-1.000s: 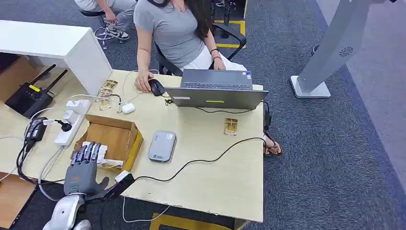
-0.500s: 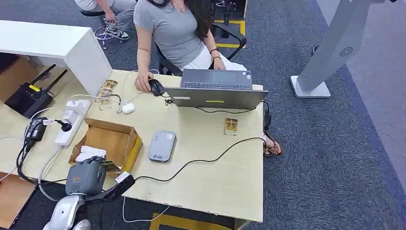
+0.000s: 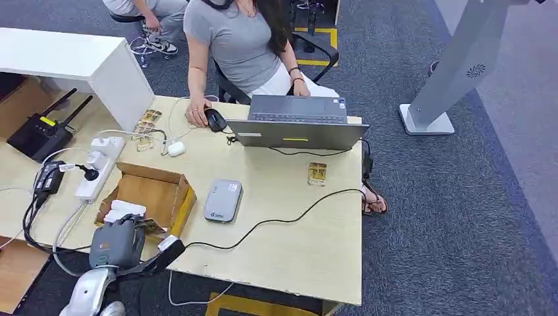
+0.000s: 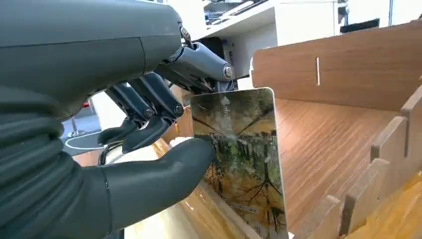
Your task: Pass the card to the sensor for recognition and then transmit it.
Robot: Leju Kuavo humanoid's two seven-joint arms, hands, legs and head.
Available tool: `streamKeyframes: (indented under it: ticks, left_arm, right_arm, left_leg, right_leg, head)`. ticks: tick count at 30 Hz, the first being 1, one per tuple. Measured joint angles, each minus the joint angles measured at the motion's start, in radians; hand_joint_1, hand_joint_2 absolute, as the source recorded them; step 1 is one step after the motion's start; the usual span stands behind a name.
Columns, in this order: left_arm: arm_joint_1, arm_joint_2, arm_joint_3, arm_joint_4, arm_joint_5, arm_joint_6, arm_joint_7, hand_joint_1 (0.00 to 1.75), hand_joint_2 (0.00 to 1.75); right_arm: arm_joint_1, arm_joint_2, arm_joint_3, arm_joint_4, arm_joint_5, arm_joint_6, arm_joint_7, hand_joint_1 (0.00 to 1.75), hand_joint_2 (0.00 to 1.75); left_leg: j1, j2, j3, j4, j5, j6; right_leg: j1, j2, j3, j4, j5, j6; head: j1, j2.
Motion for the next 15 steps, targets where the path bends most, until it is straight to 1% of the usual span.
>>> streamKeyframes:
  ticks: [4,6,8,12,15]
  left_arm:
    - [-0.051,0.001,0.000,0.008,-0.013,0.024,-0.011,1.75,1.75]
    - [-0.107,0.003,0.000,0.026,-0.027,0.046,-0.013,1.75,1.75]
    - [-0.176,0.010,0.000,0.056,-0.047,0.057,-0.012,1.75,1.75]
    - [-0.367,0.017,-0.005,0.147,-0.097,0.073,-0.003,1.75,1.75]
    - [-0.502,0.016,-0.022,0.216,-0.133,0.083,0.012,1.75,1.75]
  right_arm:
    - [-0.002,0.000,0.000,0.000,0.016,0.006,-0.002,0.00,1.75]
    - [-0.004,-0.001,0.001,0.000,0.029,0.013,-0.004,0.00,1.75]
    - [-0.005,-0.002,0.003,0.000,0.043,0.018,-0.005,0.00,1.75]
    - [-0.012,-0.005,0.013,0.000,0.065,0.024,-0.006,0.00,1.75]
    - [-0.016,-0.005,0.021,0.000,0.079,0.032,-0.004,0.00,1.75]
  left_leg:
    - [0.000,-0.001,0.000,0.000,0.000,0.000]
    - [0.000,-0.003,0.000,0.000,0.002,0.000]
    - [0.000,-0.004,0.000,0.000,0.003,0.000]
    - [0.000,-0.004,-0.001,0.000,0.006,-0.001]
    - [0.000,-0.004,-0.002,0.000,0.007,-0.001]
  right_leg:
    - [0.000,-0.001,0.000,0.000,0.000,0.000]
    - [0.000,-0.003,0.000,0.000,0.000,0.000]
    - [0.000,-0.003,0.000,0.000,0.001,0.000]
    - [0.000,-0.004,0.000,0.000,0.003,-0.002]
    - [0.000,-0.004,-0.001,0.000,0.005,-0.002]
  head:
    - [0.000,0.000]
    - [0.000,0.000]
    - [0.000,0.000]
    - [0.000,0.000]
    - [0.000,0.000]
